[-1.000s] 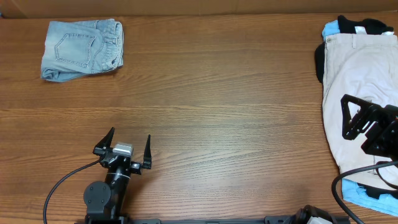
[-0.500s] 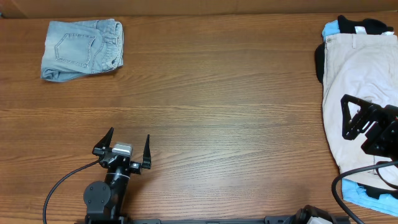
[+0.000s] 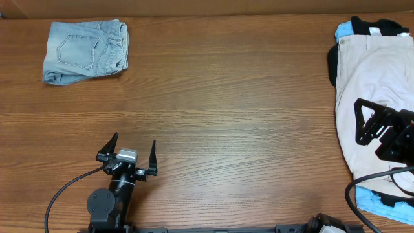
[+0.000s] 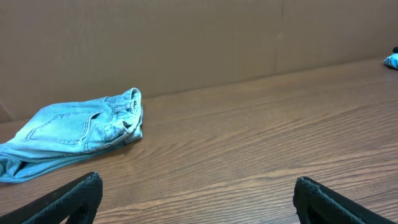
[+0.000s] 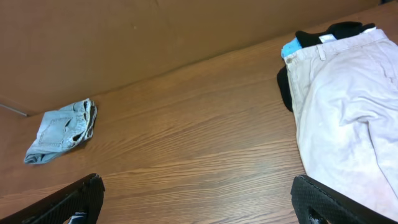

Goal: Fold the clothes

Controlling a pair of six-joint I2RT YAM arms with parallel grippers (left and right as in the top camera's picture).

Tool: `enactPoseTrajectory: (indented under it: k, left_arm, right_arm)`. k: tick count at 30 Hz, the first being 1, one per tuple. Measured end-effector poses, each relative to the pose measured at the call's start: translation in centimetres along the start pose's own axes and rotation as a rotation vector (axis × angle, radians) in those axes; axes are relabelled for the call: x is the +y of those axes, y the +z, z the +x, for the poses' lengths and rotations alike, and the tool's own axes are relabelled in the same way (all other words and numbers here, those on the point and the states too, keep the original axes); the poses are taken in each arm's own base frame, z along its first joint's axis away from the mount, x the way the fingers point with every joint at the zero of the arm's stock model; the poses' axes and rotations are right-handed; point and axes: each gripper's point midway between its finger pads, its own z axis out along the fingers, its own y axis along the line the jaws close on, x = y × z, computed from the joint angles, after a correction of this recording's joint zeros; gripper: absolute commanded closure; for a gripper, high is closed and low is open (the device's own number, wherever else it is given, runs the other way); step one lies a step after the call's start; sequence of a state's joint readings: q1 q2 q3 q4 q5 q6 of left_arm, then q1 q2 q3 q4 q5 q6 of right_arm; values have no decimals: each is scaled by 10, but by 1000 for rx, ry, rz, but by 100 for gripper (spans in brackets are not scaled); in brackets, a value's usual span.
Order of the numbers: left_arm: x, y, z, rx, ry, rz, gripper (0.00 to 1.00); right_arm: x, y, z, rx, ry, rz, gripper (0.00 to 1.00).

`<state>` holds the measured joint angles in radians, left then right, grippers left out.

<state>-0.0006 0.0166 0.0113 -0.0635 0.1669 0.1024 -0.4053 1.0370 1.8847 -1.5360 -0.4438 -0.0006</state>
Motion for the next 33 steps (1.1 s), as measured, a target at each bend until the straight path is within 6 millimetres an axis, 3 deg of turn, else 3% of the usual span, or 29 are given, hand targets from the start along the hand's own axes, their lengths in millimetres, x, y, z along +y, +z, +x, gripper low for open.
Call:
enactPoseTrajectory:
  k: [17,21,28,33]
  left_arm:
    - [0,0,0,0,0,0,0]
    - [0,0,0,0,0,0,0]
    - [0,0,0,0,0,0,0]
    - [1,0,1,1,0,-4,0]
  right_arm:
    - [-1,0,3,14,8,5,0]
    - [-2,3,-4,-12,-8,3,0]
    - [24,42,-34,-197,-234,-146,0]
    - [40,86,-11,-313,-359,-268,0]
